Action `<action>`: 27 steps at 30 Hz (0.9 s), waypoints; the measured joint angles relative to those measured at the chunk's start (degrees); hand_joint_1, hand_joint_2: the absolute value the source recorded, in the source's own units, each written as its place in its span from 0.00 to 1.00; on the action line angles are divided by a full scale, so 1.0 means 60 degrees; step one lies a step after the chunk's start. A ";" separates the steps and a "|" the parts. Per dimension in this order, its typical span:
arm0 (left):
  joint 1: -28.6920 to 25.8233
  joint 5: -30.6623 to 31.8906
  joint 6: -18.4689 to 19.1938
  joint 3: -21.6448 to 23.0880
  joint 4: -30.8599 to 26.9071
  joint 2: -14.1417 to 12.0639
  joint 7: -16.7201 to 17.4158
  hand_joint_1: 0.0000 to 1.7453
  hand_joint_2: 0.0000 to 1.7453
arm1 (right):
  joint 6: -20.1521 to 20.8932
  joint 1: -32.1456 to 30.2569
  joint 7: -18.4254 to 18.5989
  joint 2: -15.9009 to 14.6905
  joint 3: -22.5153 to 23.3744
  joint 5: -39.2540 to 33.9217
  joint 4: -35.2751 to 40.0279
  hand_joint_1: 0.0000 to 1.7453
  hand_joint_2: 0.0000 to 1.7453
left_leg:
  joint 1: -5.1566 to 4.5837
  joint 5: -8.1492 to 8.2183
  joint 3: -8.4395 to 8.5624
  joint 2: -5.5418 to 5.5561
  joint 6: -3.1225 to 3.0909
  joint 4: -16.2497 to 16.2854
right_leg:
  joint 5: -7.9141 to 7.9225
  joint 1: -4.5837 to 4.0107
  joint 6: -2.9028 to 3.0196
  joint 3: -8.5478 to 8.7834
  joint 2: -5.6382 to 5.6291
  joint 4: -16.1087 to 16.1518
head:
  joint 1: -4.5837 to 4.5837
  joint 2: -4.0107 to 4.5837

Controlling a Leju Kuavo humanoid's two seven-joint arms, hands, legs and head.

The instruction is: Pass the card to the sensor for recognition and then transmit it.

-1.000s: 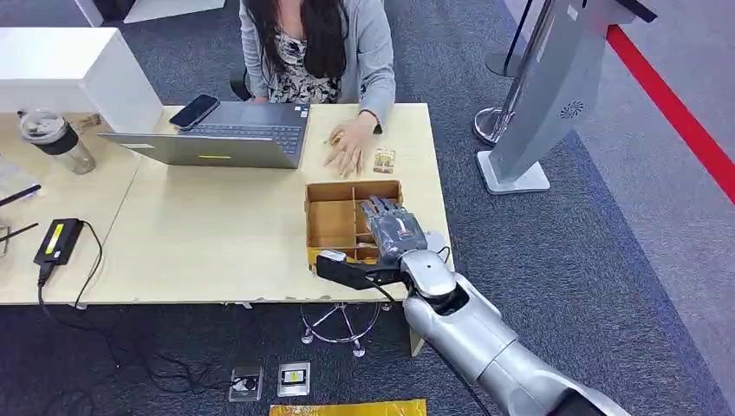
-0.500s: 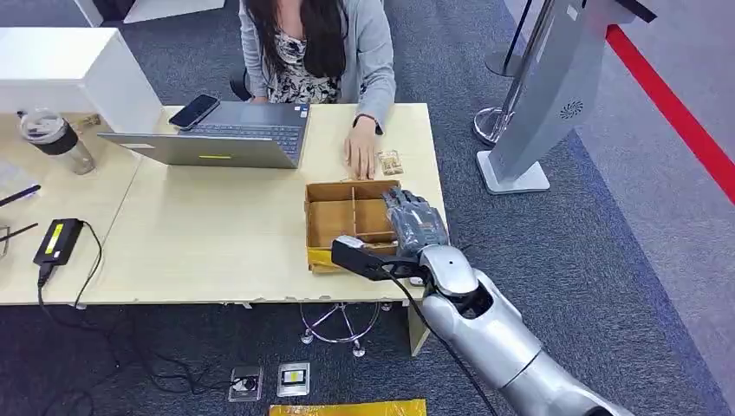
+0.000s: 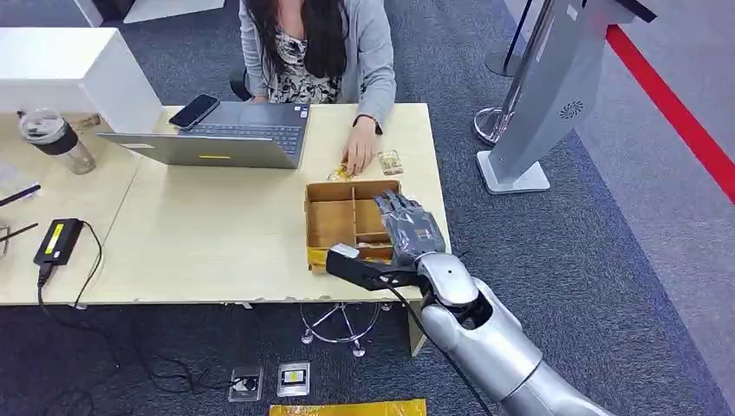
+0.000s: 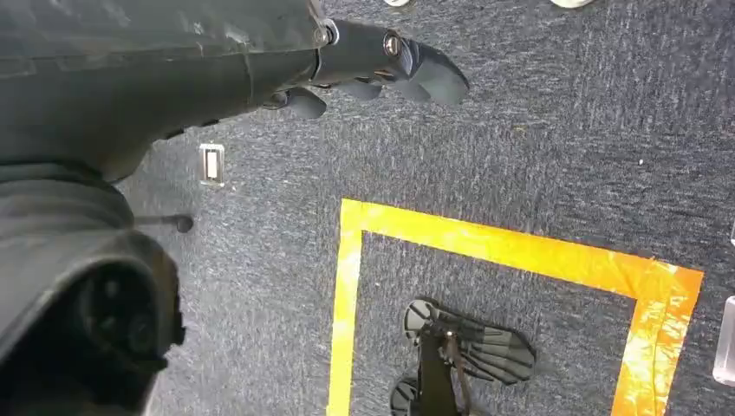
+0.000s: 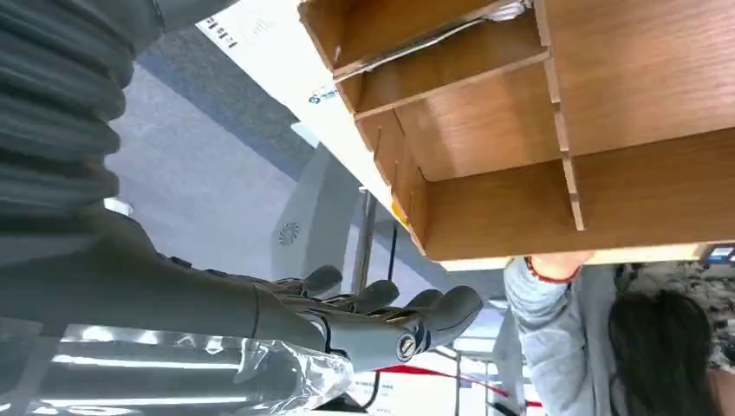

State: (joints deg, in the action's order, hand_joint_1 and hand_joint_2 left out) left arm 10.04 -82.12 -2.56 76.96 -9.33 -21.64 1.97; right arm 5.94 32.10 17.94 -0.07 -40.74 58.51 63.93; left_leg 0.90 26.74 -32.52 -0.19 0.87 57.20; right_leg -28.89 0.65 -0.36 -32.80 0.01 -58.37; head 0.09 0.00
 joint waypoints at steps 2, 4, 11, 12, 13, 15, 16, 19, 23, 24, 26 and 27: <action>0.0014 0.0025 -0.0004 0.0004 0.0000 0.0007 0.0000 0.00 0.00 | -0.0116 0.0009 -0.0054 0.0036 0.0000 0.0040 -0.0128 0.00 1.00 | 0.0000 0.0000 0.0001 0.0000 0.0000 0.0000 | 0.0000 0.0000 0.0000 0.0001 0.0000 0.0000 | 0.0000 0.0000; 0.0043 0.0055 -0.0004 0.0004 0.0000 0.0018 0.0000 0.00 0.00 | -0.0174 0.0012 -0.0102 0.0058 -0.0004 0.0055 -0.0247 0.00 1.00 | 0.0000 0.0000 0.0001 0.0000 0.0000 0.0000 | 0.0000 0.0000 0.0000 0.0001 0.0000 0.0000 | 0.0004 0.0000; 0.0115 0.0109 0.0007 0.0098 0.0000 0.0040 0.0000 0.00 0.00 | -0.0382 0.0184 -0.0193 0.0193 -0.0007 0.0182 -0.0806 0.00 1.00 | 0.0000 0.0000 -0.0001 0.0001 0.0000 0.0000 | 0.0000 0.0000 0.0000 0.0000 0.0001 0.0000 | 0.0004 0.0000; 0.0124 0.0117 0.0007 0.0102 0.0000 0.0044 0.0000 0.00 0.00 | -0.0411 0.0249 -0.0208 0.0222 -0.0007 0.0208 -0.0944 0.00 1.00 | 0.0000 0.0000 0.0000 0.0001 0.0000 0.0000 | 0.0000 0.0000 0.0000 0.0001 0.0001 0.0000 | 0.0000 0.0000; 0.0131 0.0117 0.0007 0.0109 0.0000 0.0051 0.0000 0.00 0.00 | -0.0437 0.0295 -0.0244 0.0237 -0.0007 0.0226 -0.1038 0.00 1.00 | 0.0000 0.0000 -0.0001 0.0001 0.0000 0.0000 | 0.0000 0.0000 0.0000 0.0001 0.0001 0.0000 | 0.0000 0.0000; 0.0136 0.0117 0.0007 0.0135 0.0000 0.0055 0.0000 0.00 0.00 | -0.0576 0.0394 -0.0328 0.0299 -0.0007 0.0237 -0.1261 0.00 1.00 | 0.0000 0.0000 0.0000 0.0000 0.0000 0.0000 | 0.0000 0.0000 0.0000 0.0000 -0.0001 -0.0001 | 0.0000 0.0000; 0.0140 0.0117 0.0007 0.0135 0.0000 0.0055 0.0000 0.00 0.00 | -0.0656 0.0448 -0.0371 0.0343 -0.0007 0.0237 -0.1410 0.00 1.00 | 0.0000 0.0000 0.0000 0.0000 0.0000 0.0000 | 0.0000 0.0000 0.0000 0.0000 0.0000 -0.0001 | 0.0004 0.0000; 0.0147 0.0113 0.0007 0.0138 0.0000 0.0055 0.0000 0.00 0.00 | -0.0765 0.0565 -0.0430 0.0466 -0.0007 0.0240 -0.1814 0.00 1.00 | 0.0000 0.0000 -0.0002 0.0003 0.0000 0.0000 | 0.0000 0.0000 0.0000 0.0001 0.0002 -0.0001 | 0.0004 0.0000; 0.0147 0.0113 0.0026 0.0146 0.0000 0.0051 0.0000 0.00 0.00 | -0.0816 0.0633 -0.0477 0.0579 -0.0007 0.0240 -0.2130 0.00 1.00 | 0.0000 0.0000 -0.0002 0.0002 0.0000 0.0000 | 0.0000 0.0000 0.0000 0.0000 0.0001 -0.0001 | 0.0000 0.0000; 0.0147 0.0113 0.0029 0.0149 0.0000 0.0051 0.0000 0.00 0.00 | -0.0837 0.0648 -0.0506 0.0612 -0.0007 0.0240 -0.2207 0.00 1.00 | 0.0000 0.0000 -0.0002 0.0002 0.0000 0.0000 | 0.0000 0.0000 0.0000 0.0000 0.0001 -0.0001 | 0.0000 0.0000; 0.0148 0.0117 0.0033 0.0149 0.0000 0.0051 0.0000 0.00 0.00 | -0.0881 0.0653 -0.0528 0.0645 -0.0007 0.0240 -0.2317 0.00 1.00 | 0.0000 0.0000 -0.0002 0.0003 0.0000 0.0000 | 0.0000 0.0000 0.0000 0.0001 0.0002 -0.0001 | 0.0000 0.0000; 0.0148 0.0117 0.0033 0.0149 0.0000 0.0051 0.0000 0.00 0.00 | -0.0911 0.0655 -0.0539 0.0670 -0.0007 0.0240 -0.2379 0.00 1.00 | 0.0000 0.0000 -0.0002 0.0003 0.0000 0.0000 | 0.0000 0.0000 0.0000 0.0000 0.0001 -0.0001 | 0.0000 0.0000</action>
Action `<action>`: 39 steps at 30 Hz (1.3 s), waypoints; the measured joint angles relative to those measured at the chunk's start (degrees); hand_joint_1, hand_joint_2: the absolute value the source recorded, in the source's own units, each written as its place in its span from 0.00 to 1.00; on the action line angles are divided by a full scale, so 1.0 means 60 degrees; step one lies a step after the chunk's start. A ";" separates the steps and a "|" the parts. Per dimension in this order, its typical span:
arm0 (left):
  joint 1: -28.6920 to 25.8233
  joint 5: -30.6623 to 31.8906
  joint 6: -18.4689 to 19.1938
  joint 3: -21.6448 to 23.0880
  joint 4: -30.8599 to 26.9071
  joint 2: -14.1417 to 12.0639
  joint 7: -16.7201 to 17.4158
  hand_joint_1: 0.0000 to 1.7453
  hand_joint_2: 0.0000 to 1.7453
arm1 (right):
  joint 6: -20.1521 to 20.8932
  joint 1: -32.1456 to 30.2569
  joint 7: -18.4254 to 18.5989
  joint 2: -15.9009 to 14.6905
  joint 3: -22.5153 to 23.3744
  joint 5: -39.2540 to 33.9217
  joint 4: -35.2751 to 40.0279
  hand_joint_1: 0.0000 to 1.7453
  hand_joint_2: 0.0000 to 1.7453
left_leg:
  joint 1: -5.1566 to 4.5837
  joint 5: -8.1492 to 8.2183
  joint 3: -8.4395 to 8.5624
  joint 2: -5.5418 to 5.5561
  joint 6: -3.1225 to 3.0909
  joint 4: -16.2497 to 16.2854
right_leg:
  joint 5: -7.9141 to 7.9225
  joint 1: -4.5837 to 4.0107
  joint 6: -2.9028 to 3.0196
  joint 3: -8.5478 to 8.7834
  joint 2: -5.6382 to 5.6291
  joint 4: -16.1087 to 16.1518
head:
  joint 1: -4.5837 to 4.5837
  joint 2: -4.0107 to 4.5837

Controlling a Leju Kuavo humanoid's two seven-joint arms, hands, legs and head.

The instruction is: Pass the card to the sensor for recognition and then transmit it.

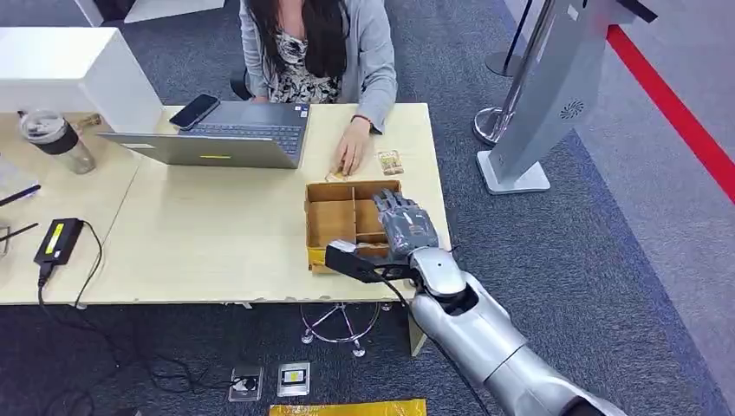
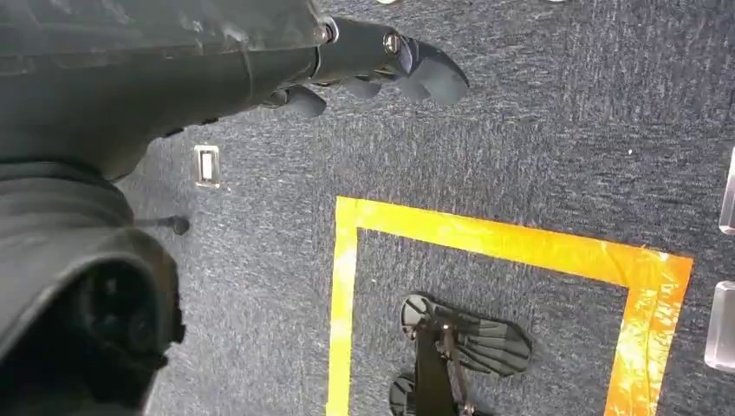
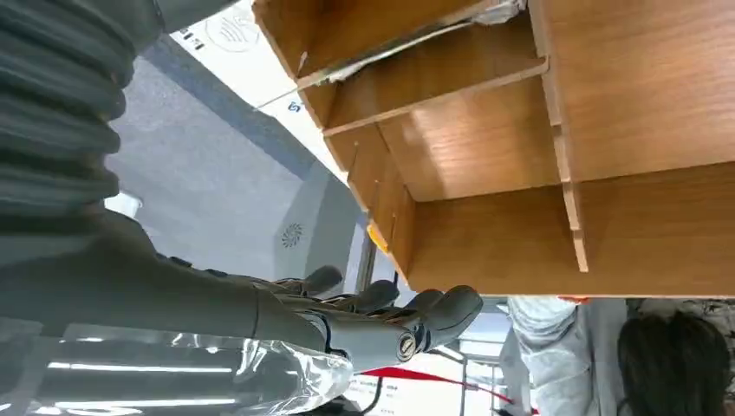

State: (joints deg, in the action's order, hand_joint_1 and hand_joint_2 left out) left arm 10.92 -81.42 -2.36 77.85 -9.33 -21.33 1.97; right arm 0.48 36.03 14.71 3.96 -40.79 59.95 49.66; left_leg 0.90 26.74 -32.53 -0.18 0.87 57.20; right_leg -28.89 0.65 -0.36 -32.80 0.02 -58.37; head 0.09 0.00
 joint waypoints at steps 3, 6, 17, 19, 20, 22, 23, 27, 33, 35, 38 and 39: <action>0.0004 0.0000 0.0004 0.0000 0.0000 -0.0004 0.0000 0.00 0.00 | -0.0040 0.0005 -0.0026 0.0040 0.0000 -0.0004 -0.0164 0.00 1.00 | 0.0000 0.0000 0.0001 0.0000 0.0000 0.0000 | 0.0000 0.0000 0.0000 0.0000 0.0000 0.0000 | 0.0000 0.0000; 0.0004 0.0007 0.0007 0.0000 0.0000 -0.0004 0.0000 0.00 0.00 | -0.0116 0.0009 -0.0073 0.0073 0.0004 -0.0007 -0.0284 0.00 1.00 | 0.0000 0.0000 0.0001 0.0000 0.0000 0.0000 | 0.0000 0.0000 0.0000 0.0000 -0.0001 0.0000 | 0.0000 0.0000; 0.0031 0.0036 0.0011 0.0011 0.0000 -0.0004 0.0000 0.00 0.00 | -0.0473 0.0165 -0.0193 0.0200 0.0007 -0.0004 -0.0906 1.00 1.00 | 0.0000 0.0000 0.0001 -0.0001 0.0000 0.0000 | 0.0000 0.0000 0.0000 0.0000 -0.0001 0.0000 | 0.0000 0.0000; 0.0041 0.0058 0.0011 0.0015 0.0000 -0.0004 0.0000 0.00 0.00 | -0.0517 0.0177 -0.0197 0.0200 0.0007 0.0011 -0.1046 1.00 1.00 | 0.0000 0.0000 0.0001 -0.0001 0.0000 0.0000 | 0.0000 0.0000 0.0000 0.0000 -0.0001 0.0000 | 0.0000 0.0000; 0.0051 0.0084 0.0015 0.0015 0.0000 -0.0004 0.0000 0.00 0.00 | -0.0550 0.0181 -0.0200 0.0204 0.0007 0.0026 -0.1115 1.00 1.00 | 0.0000 0.0000 0.0001 -0.0001 0.0000 0.0000 | 0.0000 0.0000 0.0000 0.0000 0.0000 0.0000 | 0.0000 0.0000; 0.0075 0.0193 0.0011 0.0026 0.0000 -0.0004 0.0000 0.00 0.00 | -0.0678 0.0195 -0.0251 0.0200 0.0007 0.0099 -0.1315 1.00 1.00 | 0.0000 0.0000 0.0002 0.0000 0.0000 0.0000 | 0.0000 0.0000 0.0000 0.0000 0.0000 0.0000 | 0.0000 0.0000; 0.0087 0.0230 0.0011 0.0044 0.0000 -0.0004 0.0000 0.00 0.00 | -0.0725 0.0198 -0.0281 0.0200 0.0007 0.0113 -0.1432 1.00 1.00 | 0.0000 0.0000 0.0002 -0.0001 0.0000 0.0000 | 0.0000 0.0000 0.0000 0.0000 0.0000 0.0000 | 0.0000 0.0000; 0.0131 0.0237 0.0007 0.0098 0.0000 -0.0004 0.0000 0.00 0.00 | -0.0903 0.0215 -0.0320 0.0200 0.0015 0.0127 -0.1678 1.00 1.00 | 0.0000 0.0000 0.0003 -0.0001 0.0000 0.0001 | 0.0000 0.0000 0.0000 0.0000 -0.0001 0.0000 | 0.0000 0.0000; 0.0139 0.0233 0.0011 0.0182 0.0000 -0.0004 0.0000 0.00 0.00 | -0.1056 0.0301 -0.0415 0.0222 0.0036 0.0138 -0.1967 1.00 1.00 | 0.0000 0.0000 0.0005 -0.0001 0.0000 0.0000 | 0.0000 0.0000 0.0000 0.0002 -0.0001 0.0000 | 0.0000 0.0000; 0.0138 0.0233 0.0011 0.0186 0.0000 -0.0004 0.0000 0.00 0.00 | -0.1053 0.0329 -0.0441 0.0251 0.0040 0.0135 -0.2022 1.00 1.00 | 0.0000 0.0000 0.0006 -0.0001 0.0000 0.0000 | 0.0000 0.0000 0.0000 0.0003 -0.0002 0.0000 | 0.0000 0.0000; 0.0135 0.0222 0.0004 0.0189 0.0000 -0.0007 0.0000 0.00 0.00 | -0.1038 0.0359 -0.0514 0.0270 0.0044 0.0106 -0.2087 1.00 1.00 | 0.0000 0.0000 0.0010 -0.0002 0.0000 0.0000 | 0.0000 0.0000 0.0000 0.0008 -0.0002 0.0000 | 0.0000 0.0000; 0.0135 0.0208 0.0004 0.0193 0.0000 -0.0007 0.0000 0.00 0.00 | -0.1038 0.0365 -0.0532 0.0277 0.0044 0.0106 -0.2098 1.00 1.00 | 0.0000 0.0000 0.0010 -0.0002 0.0000 0.0000 | 0.0001 0.0000 0.0000 0.0008 -0.0002 0.0000 | 0.0000 0.0000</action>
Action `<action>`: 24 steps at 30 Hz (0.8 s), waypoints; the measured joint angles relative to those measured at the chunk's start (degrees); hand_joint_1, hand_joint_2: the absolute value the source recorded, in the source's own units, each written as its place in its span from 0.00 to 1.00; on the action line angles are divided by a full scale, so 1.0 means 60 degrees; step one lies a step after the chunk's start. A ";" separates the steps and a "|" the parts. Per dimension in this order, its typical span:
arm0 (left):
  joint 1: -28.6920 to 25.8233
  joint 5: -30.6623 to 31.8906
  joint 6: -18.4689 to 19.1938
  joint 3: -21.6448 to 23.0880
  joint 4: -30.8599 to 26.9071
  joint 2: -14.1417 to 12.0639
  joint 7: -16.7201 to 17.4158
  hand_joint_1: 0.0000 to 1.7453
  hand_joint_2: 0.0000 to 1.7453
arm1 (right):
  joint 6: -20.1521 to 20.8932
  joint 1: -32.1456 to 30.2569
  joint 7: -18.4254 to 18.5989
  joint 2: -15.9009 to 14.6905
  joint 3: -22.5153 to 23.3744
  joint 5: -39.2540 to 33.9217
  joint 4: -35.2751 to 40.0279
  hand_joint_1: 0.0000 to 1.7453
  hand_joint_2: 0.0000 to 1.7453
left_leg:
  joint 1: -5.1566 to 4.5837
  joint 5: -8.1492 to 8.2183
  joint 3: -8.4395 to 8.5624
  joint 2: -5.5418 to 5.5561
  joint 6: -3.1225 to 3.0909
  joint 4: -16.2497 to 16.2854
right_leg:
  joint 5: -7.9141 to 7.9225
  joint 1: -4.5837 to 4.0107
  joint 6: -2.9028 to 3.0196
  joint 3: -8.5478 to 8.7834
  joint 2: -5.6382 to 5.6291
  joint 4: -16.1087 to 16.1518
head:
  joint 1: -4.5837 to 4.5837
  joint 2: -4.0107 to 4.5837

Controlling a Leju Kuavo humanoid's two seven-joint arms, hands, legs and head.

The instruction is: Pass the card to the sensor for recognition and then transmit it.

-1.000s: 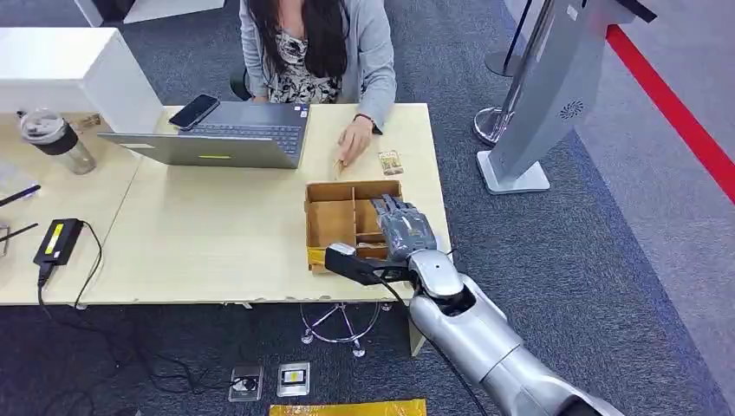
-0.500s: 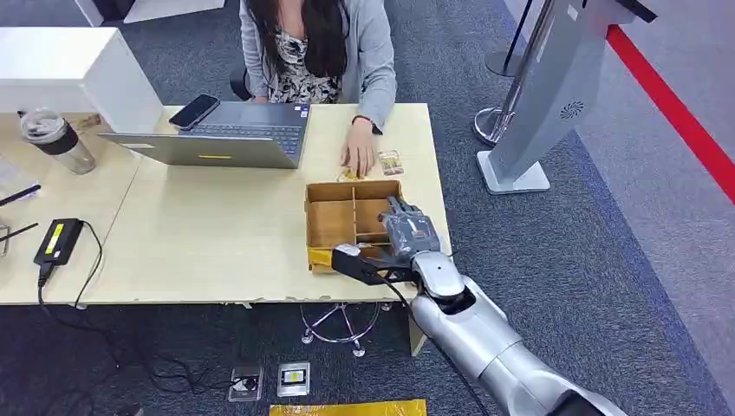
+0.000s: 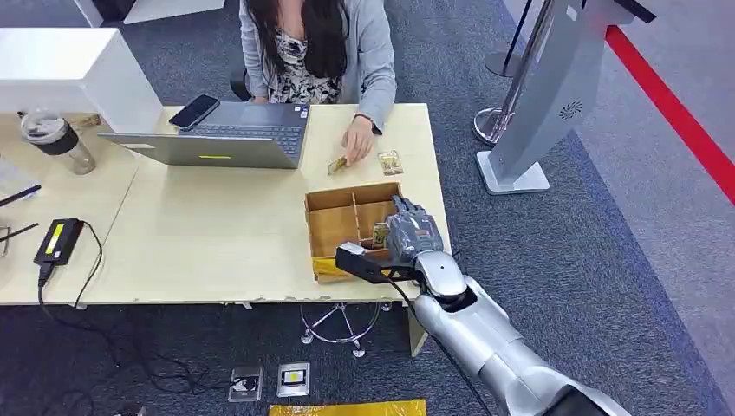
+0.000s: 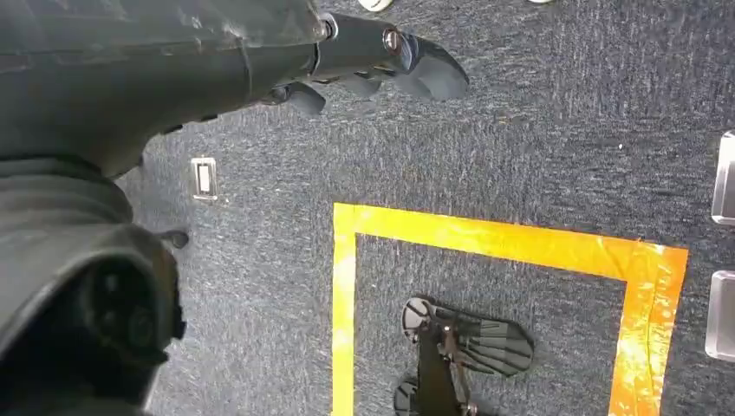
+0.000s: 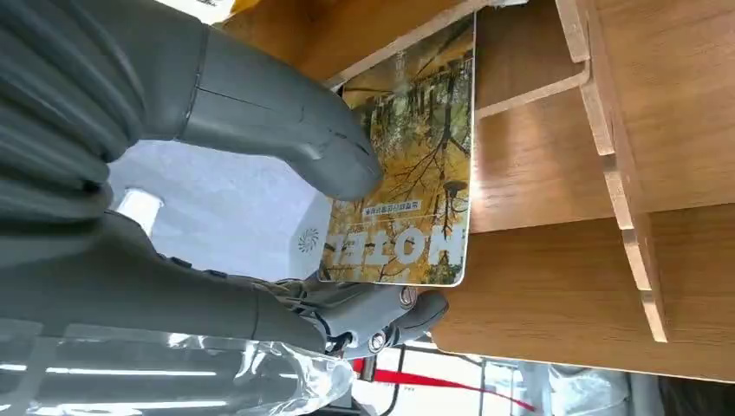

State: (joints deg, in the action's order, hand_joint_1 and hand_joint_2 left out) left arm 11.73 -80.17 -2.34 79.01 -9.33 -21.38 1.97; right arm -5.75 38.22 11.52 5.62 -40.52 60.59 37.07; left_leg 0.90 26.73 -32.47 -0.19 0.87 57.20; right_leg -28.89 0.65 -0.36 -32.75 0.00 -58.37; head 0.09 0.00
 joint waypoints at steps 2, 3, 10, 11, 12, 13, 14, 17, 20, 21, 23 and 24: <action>-0.0003 -0.0011 -0.0011 0.0004 0.0000 -0.0004 0.0003 0.00 0.00 | -0.0015 0.0023 -0.0069 0.0007 0.0004 -0.0025 -0.0047 1.00 1.00 | 0.0000 0.0000 0.0001 0.0000 0.0000 0.0000 | 0.0000 0.0000 0.0000 0.0001 0.0000 0.0000 | 0.0000 0.0000; -0.0004 -0.0011 -0.0011 0.0007 0.0000 -0.0007 0.0003 0.00 0.00 | -0.0018 0.0031 -0.0091 0.0015 0.0004 -0.0036 -0.0065 1.00 1.00 | 0.0000 0.0000 0.0002 -0.0001 0.0000 0.0000 | 0.0001 0.0000 0.0000 0.0001 0.0000 0.0000 | 0.0000 0.0000; -0.0004 -0.0036 -0.0011 0.0055 0.0000 -0.0011 0.0000 0.00 0.00 | -0.0280 0.0073 -0.0167 0.0062 0.0015 -0.0106 -0.0182 1.00 1.00 | 0.0001 -0.0001 0.0004 -0.0005 0.0002 0.0000 | 0.0001 -0.0001 0.0000 0.0000 0.0000 -0.0001 | 0.0000 0.0000; -0.0004 -0.0036 -0.0011 0.0055 0.0000 -0.0011 0.0004 0.00 0.00 | -0.0306 0.0092 -0.0175 0.0069 0.0015 -0.0109 -0.0200 1.00 1.00 | 0.0001 -0.0002 0.0004 -0.0005 0.0002 0.0000 | 0.0001 -0.0001 0.0000 0.0000 0.0000 -0.0001 | 0.0000 0.0000; -0.0004 -0.0036 -0.0007 0.0058 0.0000 -0.0011 0.0004 0.00 0.00 | -0.0313 0.0110 -0.0178 0.0077 0.0018 -0.0109 -0.0211 1.00 1.00 | 0.0001 -0.0002 0.0003 -0.0005 0.0002 0.0000 | 0.0001 -0.0001 0.0000 0.0000 0.0000 -0.0002 | 0.0004 0.0000; -0.0004 -0.0036 -0.0007 0.0058 0.0000 -0.0011 0.0004 0.00 0.00 | -0.0313 0.0127 -0.0178 0.0080 0.0022 -0.0110 -0.0208 1.00 1.00 | 0.0001 -0.0002 0.0003 -0.0004 0.0002 0.0000 | 0.0001 -0.0001 0.0000 0.0000 0.0000 -0.0002 | 0.0000 0.0000; -0.0004 -0.0036 -0.0007 0.0062 0.0000 -0.0011 0.0004 0.00 0.00 | -0.0313 0.0148 -0.0178 0.0080 0.0025 -0.0113 -0.0208 1.00 1.00 | 0.0001 -0.0003 0.0001 -0.0004 0.0002 0.0000 | 0.0001 -0.0001 0.0000 0.0000 0.0000 -0.0002 | 0.0004 0.0000; -0.0004 -0.0036 -0.0004 0.0062 0.0000 -0.0011 0.0004 0.00 0.00 | -0.0360 0.0222 -0.0186 0.0087 0.0069 -0.0124 -0.0208 1.00 1.00 | 0.0001 -0.0004 -0.0003 -0.0001 0.0001 0.0000 | 0.0001 0.0000 0.0000 -0.0001 0.0001 -0.0003 | 0.0000 0.0000; -0.0003 -0.0036 0.0000 0.0062 0.0000 -0.0015 0.0004 0.00 0.00 | -0.0397 0.0412 -0.0196 0.0109 0.0076 -0.0131 -0.0204 1.00 1.00 | 0.0001 -0.0004 -0.0002 -0.0002 0.0001 0.0001 | 0.0001 0.0000 0.0000 -0.0003 -0.0001 -0.0003 | 0.0000 0.0000; -0.0002 -0.0036 -0.0003 0.0066 0.0000 -0.0015 0.0004 0.00 0.00 | -0.0408 0.0465 -0.0204 0.0117 0.0080 -0.0138 -0.0204 1.00 1.00 | 0.0001 -0.0004 -0.0002 -0.0002 0.0001 0.0001 | 0.0001 0.0000 0.0000 -0.0003 -0.0001 -0.0003 | 0.0000 0.0000; -0.0003 -0.0036 0.0000 0.0066 0.0000 -0.0015 0.0004 0.00 0.00 | -0.0415 0.0582 -0.0211 0.0131 0.0095 -0.0142 -0.0204 1.00 1.00 | 0.0001 -0.0004 -0.0002 -0.0001 0.0001 0.0001 | 0.0001 0.0000 0.0000 -0.0003 0.0000 -0.0003 | 0.0000 0.0000; -0.0002 -0.0036 0.0000 0.0066 0.0000 -0.0015 0.0004 0.00 0.00 | -0.0415 0.0630 -0.0211 0.0135 0.0098 -0.0146 -0.0204 1.00 1.00 | 0.0001 -0.0004 -0.0002 -0.0001 0.0001 0.0001 | 0.0001 0.0000 0.0000 -0.0003 0.0000 -0.0003 | 0.0000 0.0000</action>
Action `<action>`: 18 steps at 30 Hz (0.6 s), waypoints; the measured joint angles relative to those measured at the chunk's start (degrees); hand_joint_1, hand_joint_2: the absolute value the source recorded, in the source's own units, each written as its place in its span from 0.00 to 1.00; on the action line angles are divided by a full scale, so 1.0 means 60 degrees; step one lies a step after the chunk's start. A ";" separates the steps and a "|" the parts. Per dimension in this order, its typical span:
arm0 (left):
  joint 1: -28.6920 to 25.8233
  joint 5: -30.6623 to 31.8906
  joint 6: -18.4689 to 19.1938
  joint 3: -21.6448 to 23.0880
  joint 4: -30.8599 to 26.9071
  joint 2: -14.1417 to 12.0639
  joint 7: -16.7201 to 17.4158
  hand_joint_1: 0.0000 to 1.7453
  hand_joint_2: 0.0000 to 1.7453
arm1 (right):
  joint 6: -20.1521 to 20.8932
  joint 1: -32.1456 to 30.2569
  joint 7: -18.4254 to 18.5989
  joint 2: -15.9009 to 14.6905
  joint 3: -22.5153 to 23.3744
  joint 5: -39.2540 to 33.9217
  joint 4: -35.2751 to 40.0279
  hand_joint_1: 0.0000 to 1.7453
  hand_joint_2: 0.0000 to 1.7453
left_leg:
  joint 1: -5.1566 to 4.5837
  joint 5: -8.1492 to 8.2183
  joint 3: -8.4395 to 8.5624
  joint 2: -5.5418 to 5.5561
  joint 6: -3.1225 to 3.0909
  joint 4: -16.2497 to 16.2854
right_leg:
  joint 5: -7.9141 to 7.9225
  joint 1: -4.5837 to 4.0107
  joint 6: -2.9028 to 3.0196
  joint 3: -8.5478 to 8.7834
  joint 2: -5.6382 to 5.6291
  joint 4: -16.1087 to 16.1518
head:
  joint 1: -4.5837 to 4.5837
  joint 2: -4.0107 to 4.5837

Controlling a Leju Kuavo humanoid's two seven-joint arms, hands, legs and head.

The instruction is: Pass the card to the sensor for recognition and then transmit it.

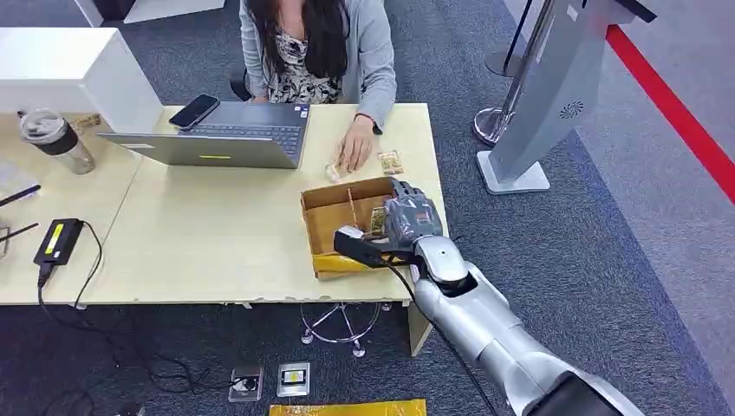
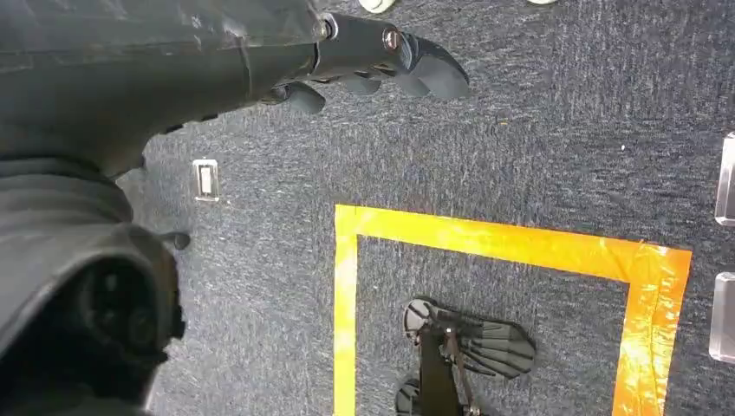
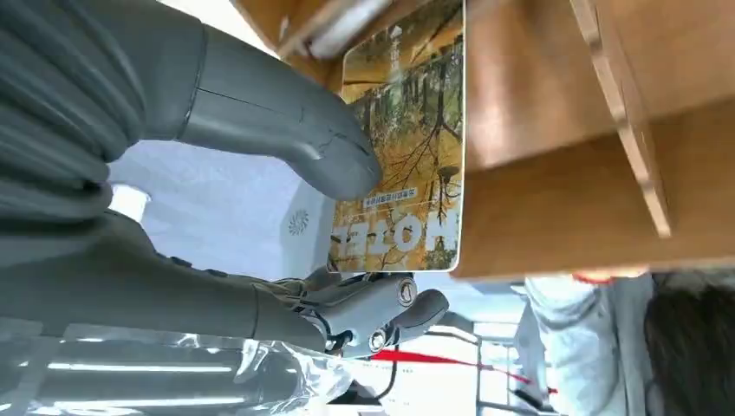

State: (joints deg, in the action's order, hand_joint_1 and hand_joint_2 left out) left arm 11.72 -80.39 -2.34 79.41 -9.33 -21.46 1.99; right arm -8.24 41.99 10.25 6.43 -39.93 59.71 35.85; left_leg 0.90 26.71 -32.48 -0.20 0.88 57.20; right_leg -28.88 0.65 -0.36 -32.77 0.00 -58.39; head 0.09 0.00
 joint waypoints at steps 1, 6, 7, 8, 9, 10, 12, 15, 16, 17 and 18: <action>0.0001 0.0000 0.0000 0.0000 0.0000 0.0000 0.0000 0.00 0.00 | 0.0000 0.0031 -0.0007 0.0000 0.0000 -0.0011 0.0004 1.00 1.00 | 0.0000 0.0000 0.0000 0.0000 0.0000 0.0000 | 0.0000 0.0000 0.0000 0.0001 0.0000 0.0000 | 0.0000 0.0000; 0.0006 0.0000 0.0011 0.0000 0.0000 0.0000 0.0000 0.00 0.00 | -0.0026 0.0180 -0.0084 0.0080 0.0106 -0.0022 0.0004 1.00 1.00 | 0.0000 0.0000 0.0000 -0.0001 0.0000 0.0000 | 0.0000 0.0000 0.0000 -0.0001 -0.0001 0.0000 | 0.0000 0.0000; 0.0006 0.0000 0.0015 0.0000 0.0000 0.0000 0.0000 0.00 0.00 | -0.0026 0.0219 -0.0087 0.0095 0.0128 -0.0022 0.0004 1.00 1.00 | 0.0000 0.0000 0.0000 -0.0001 0.0000 0.0000 | 0.0000 0.0000 0.0000 0.0000 -0.0001 0.0000 | 0.0000 0.0000; 0.0006 0.0000 0.0018 0.0000 0.0000 0.0000 -0.0003 0.00 0.00 | -0.0026 0.0255 -0.0102 0.0124 0.0131 -0.0022 0.0004 1.00 1.00 | 0.0000 0.0000 0.0001 0.0000 0.0000 0.0000 | 0.0000 0.0000 0.0000 0.0000 0.0000 0.0000 | 0.0000 0.0000; 0.0005 0.0000 0.0022 0.0000 0.0000 0.0000 0.0000 0.00 0.00 | -0.0033 0.0283 -0.0113 0.0149 0.0131 -0.0022 -0.0004 1.00 1.00 | 0.0000 0.0000 0.0000 0.0000 0.0000 0.0000 | 0.0000 0.0000 0.0000 -0.0001 0.0000 0.0000 | 0.0000 0.0000; 0.0006 0.0000 0.0022 0.0000 0.0000 0.0000 0.0000 0.00 0.00 | -0.0047 0.0297 -0.0117 0.0175 0.0135 -0.0025 -0.0007 1.00 1.00 | 0.0000 0.0000 0.0000 0.0000 0.0000 0.0000 | 0.0000 0.0000 0.0000 -0.0001 0.0000 0.0000 | 0.0000 0.0000; 0.0006 0.0000 0.0029 0.0000 0.0000 0.0000 0.0000 0.00 0.00 | -0.0073 0.0318 -0.0138 0.0215 0.0135 -0.0025 -0.0007 1.00 1.00 | 0.0000 0.0000 0.0000 0.0000 0.0000 0.0000 | 0.0000 0.0000 0.0000 -0.0001 0.0000 0.0000 | 0.0000 0.0000; 0.0007 0.0000 0.0036 0.0000 0.0000 0.0000 0.0000 0.00 0.00 | -0.0084 0.0393 -0.0149 0.0259 0.0138 -0.0047 -0.0036 1.00 1.00 | 0.0000 0.0000 -0.0001 0.0000 0.0000 0.0000 | 0.0000 0.0000 0.0000 -0.0001 -0.0001 0.0000 | 0.0000 0.0000; 0.0006 0.0000 0.0036 0.0000 0.0000 0.0000 0.0000 0.00 0.00 | -0.0084 0.0429 -0.0153 0.0266 0.0146 -0.0051 -0.0036 1.00 1.00 | 0.0000 0.0000 -0.0001 0.0000 0.0000 0.0000 | 0.0000 0.0000 0.0000 -0.0001 0.0000 0.0000 | 0.0000 0.0000; 0.0006 -0.0004 0.0036 0.0000 0.0000 0.0000 0.0000 0.00 0.00 | -0.0080 0.0465 -0.0157 0.0270 0.0146 -0.0051 -0.0036 1.00 1.00 | 0.0000 0.0000 -0.0001 0.0000 0.0000 0.0000 | 0.0000 0.0000 0.0000 -0.0001 0.0000 0.0000 | 0.0000 0.0000; 0.0006 -0.0004 0.0036 0.0000 0.0000 -0.0004 0.0000 0.00 0.00 | -0.0076 0.0503 -0.0160 0.0273 0.0146 -0.0054 -0.0036 1.00 1.00 | 0.0000 0.0000 -0.0001 0.0000 0.0000 0.0000 | 0.0000 0.0000 0.0000 -0.0001 0.0000 0.0000 | 0.0000 0.0000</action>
State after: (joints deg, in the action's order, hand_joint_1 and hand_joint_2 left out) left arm 11.76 -80.41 -2.12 79.41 -9.33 -21.49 1.99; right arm -8.70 45.01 9.29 8.07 -39.06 59.39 35.63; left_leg 0.90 26.71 -32.49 -0.20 0.88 57.20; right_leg -28.88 0.65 -0.36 -32.77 0.00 -58.39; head 0.09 0.00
